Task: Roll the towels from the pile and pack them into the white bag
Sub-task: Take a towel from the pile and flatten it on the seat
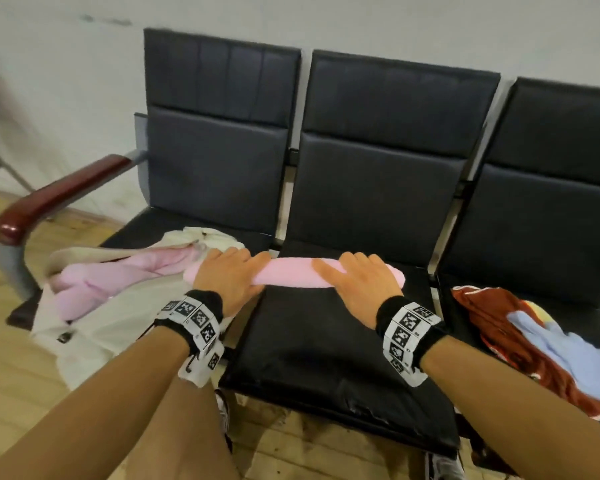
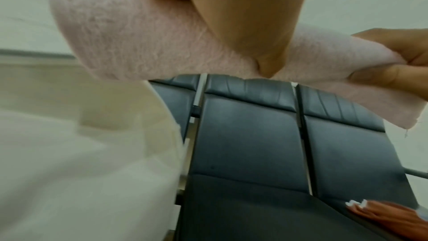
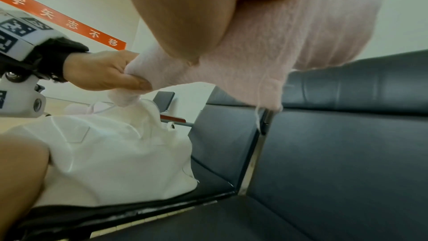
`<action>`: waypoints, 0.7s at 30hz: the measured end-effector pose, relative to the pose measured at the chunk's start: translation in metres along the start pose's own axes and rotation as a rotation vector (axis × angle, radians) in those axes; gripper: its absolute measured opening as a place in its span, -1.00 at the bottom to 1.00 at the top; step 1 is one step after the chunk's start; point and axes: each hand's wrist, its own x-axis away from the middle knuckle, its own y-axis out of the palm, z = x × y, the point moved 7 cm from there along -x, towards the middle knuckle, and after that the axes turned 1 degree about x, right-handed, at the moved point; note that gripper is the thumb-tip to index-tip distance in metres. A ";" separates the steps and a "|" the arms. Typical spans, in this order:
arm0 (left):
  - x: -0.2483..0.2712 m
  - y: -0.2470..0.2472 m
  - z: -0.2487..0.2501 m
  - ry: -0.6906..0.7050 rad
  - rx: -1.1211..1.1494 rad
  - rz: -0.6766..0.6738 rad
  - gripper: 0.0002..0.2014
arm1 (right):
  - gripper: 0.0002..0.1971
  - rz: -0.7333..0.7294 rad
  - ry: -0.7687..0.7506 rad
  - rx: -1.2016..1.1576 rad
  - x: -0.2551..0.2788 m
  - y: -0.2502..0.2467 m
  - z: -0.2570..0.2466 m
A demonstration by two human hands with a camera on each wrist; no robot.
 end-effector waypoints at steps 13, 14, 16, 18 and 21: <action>0.021 -0.020 -0.162 -0.292 0.099 0.210 -0.55 | -0.37 0.107 -0.198 0.038 -0.155 -0.061 -0.099; 0.023 -0.013 -0.172 -0.321 0.115 0.204 -0.53 | -0.37 0.099 -0.218 0.061 -0.167 -0.060 -0.108; 0.030 0.013 -0.191 -0.368 0.165 0.153 -0.39 | -0.40 0.112 -0.257 0.091 -0.186 -0.057 -0.125; 0.044 0.043 -0.202 -0.409 0.236 0.060 -0.22 | -0.41 0.113 -0.274 0.095 -0.199 -0.049 -0.145; 0.069 0.074 -0.207 -0.464 0.226 -0.028 -0.18 | -0.45 0.069 -0.290 0.099 -0.215 -0.028 -0.180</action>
